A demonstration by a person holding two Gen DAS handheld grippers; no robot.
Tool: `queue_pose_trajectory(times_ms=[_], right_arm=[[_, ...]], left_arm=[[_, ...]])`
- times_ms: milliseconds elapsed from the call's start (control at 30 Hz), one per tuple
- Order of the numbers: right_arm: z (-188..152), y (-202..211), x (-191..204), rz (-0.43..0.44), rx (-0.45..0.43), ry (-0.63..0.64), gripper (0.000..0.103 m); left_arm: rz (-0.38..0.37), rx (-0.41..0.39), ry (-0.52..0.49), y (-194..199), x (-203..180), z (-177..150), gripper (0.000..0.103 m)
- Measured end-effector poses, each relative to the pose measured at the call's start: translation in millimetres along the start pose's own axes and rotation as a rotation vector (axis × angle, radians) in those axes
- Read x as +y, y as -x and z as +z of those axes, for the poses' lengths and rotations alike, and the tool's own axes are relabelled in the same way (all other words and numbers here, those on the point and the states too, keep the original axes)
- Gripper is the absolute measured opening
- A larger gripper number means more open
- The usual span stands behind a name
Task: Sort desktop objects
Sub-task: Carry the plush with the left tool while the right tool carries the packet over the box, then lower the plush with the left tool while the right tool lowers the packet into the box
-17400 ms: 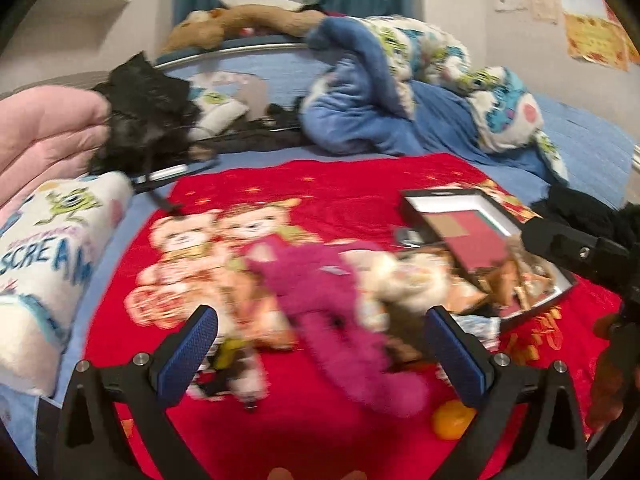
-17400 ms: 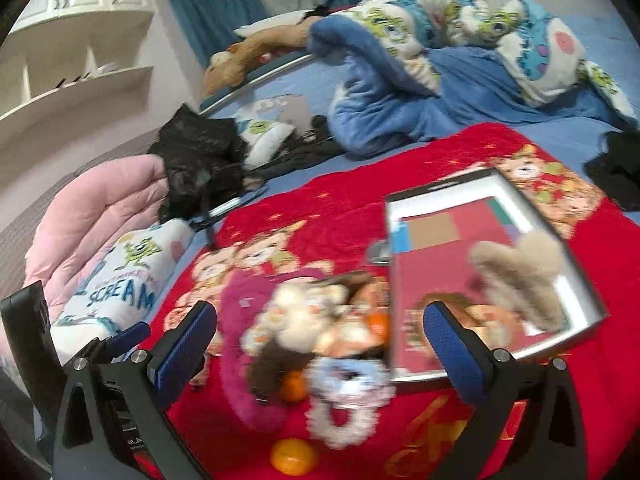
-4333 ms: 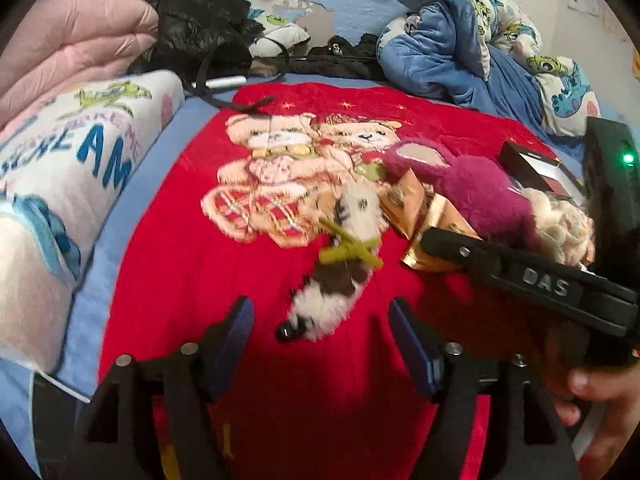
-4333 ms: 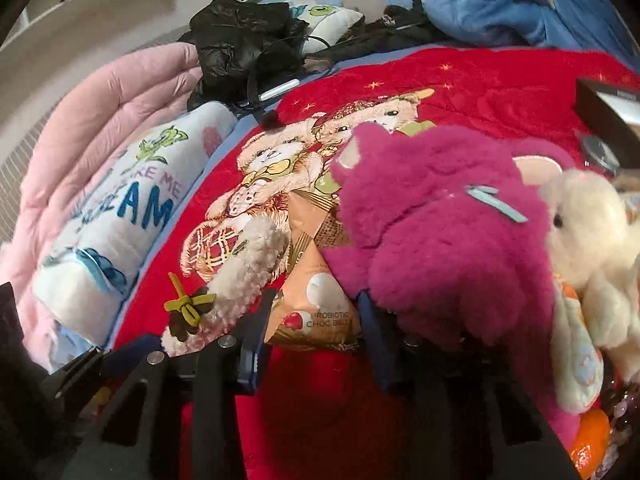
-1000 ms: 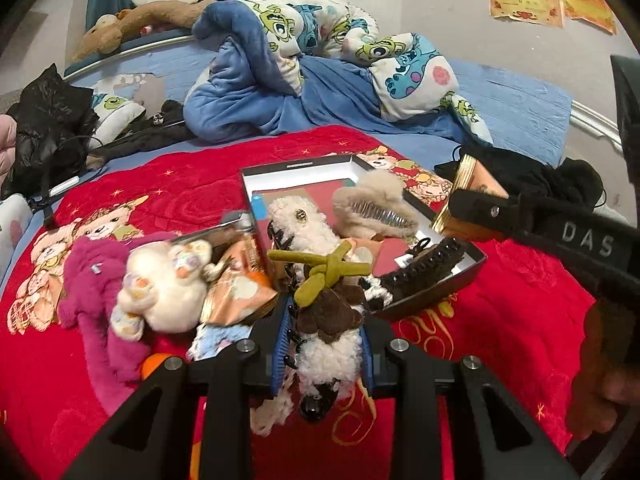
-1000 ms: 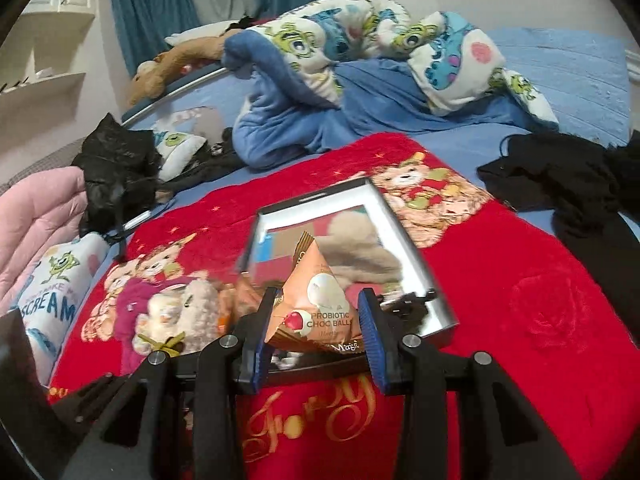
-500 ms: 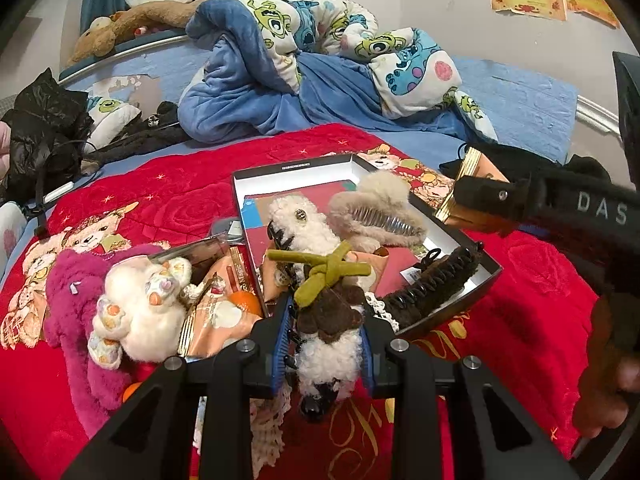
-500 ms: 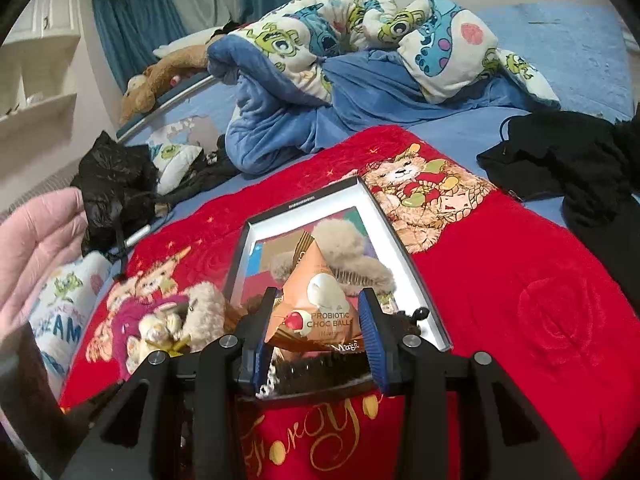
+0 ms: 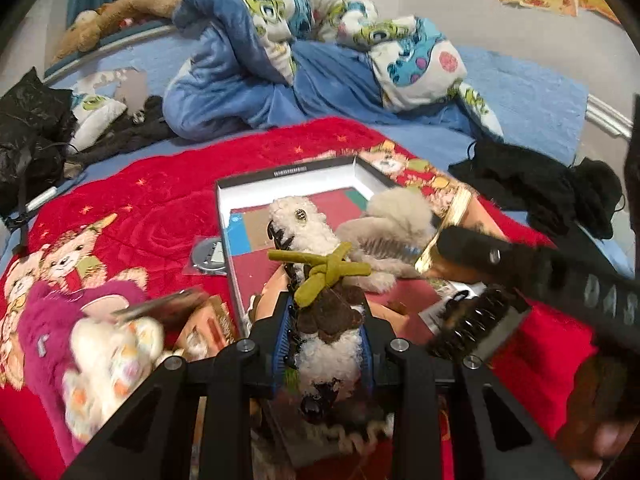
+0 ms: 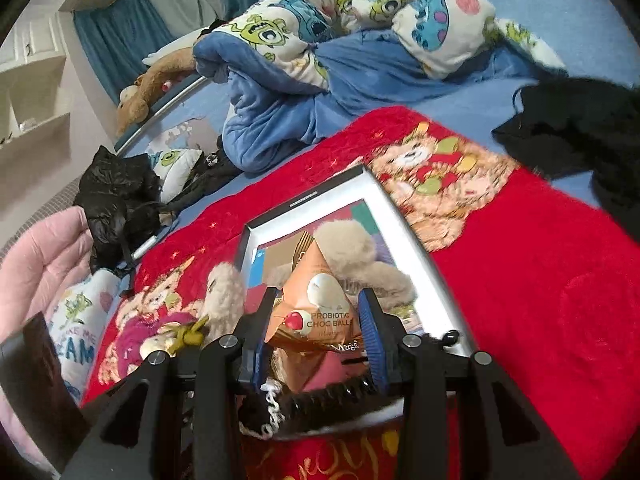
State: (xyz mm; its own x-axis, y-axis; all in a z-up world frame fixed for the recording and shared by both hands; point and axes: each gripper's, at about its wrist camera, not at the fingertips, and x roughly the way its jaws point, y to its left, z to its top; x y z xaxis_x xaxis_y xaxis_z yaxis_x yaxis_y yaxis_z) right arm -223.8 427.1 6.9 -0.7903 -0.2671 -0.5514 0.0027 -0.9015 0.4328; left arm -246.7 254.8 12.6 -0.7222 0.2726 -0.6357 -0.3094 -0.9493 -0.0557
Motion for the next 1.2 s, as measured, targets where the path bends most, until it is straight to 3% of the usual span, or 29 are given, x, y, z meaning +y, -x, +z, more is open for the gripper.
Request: queue_pose_trajectory(times_ms=[300, 400, 967, 1200], right_arm=[[-10.7, -35.2, -3.8, -0.070, 0.075, 0.016, 0.038], [-12.1, -39.5, -5.9, -0.077, 0.071, 0.015, 0.038], [-23.5, -61.5, 21.7, -0.238, 0.070, 0.194, 0.038], [-24.4, -59.0, 21.5, -0.216, 0.062, 0.182, 0.040]], left_arm=[[0.003, 0.058, -0.036, -35.5, -5.5, 10.9, 0.030], [-0.021, 0.114, -0.041, -52.4, -6.3, 7.4, 0.030], [-0.012, 0.023, -0.046, -42.5, -6.4, -13.2, 0.030], [-0.031, 0.018, -0.023, -41.9, -2.7, -13.1, 0.030]])
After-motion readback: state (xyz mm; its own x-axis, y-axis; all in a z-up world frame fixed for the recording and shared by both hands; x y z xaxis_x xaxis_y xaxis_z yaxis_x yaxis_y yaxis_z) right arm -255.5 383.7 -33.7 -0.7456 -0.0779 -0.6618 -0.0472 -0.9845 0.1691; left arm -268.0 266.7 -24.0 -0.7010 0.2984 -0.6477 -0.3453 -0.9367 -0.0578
